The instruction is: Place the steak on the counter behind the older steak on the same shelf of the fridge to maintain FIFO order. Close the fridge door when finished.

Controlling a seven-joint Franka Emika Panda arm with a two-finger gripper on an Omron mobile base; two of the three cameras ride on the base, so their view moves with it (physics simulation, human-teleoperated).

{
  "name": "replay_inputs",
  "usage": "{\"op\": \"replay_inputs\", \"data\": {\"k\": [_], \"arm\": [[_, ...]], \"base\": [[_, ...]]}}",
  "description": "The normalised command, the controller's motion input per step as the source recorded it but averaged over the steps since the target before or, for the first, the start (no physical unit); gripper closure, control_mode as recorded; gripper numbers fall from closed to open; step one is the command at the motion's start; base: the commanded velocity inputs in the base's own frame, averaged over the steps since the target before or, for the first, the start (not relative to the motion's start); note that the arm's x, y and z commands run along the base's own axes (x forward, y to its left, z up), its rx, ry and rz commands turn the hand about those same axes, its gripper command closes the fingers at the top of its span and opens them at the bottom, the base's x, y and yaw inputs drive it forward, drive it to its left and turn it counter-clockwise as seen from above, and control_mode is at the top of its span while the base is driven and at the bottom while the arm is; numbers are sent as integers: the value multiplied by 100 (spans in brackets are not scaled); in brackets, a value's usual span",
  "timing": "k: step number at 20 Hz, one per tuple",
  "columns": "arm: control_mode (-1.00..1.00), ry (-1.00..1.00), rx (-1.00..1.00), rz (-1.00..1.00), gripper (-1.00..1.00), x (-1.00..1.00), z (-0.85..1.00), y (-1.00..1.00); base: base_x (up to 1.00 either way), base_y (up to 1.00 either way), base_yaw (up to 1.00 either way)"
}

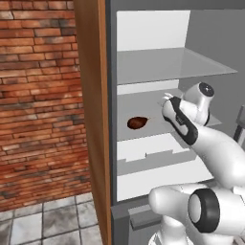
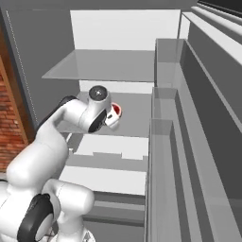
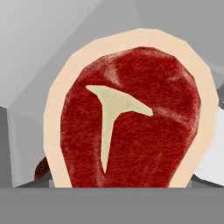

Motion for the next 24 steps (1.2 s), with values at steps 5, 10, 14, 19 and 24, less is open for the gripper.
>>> {"op": "replay_inputs", "data": {"k": [5, 10, 14, 19, 24], "arm": [[-100, -11, 0, 0, 100, 45, -17, -4], [-100, -13, 0, 1, 100, 56, -26, -3], [-100, -7, 0, 5, 100, 57, -3, 0], [-100, 0, 0, 6, 100, 54, -5, 0], [-100, 0, 0, 4, 100, 53, -4, 0]], "base": [[0, 0, 0], [0, 0, 0], [0, 0, 0], [0, 0, 0], [0, 0, 0]]}}
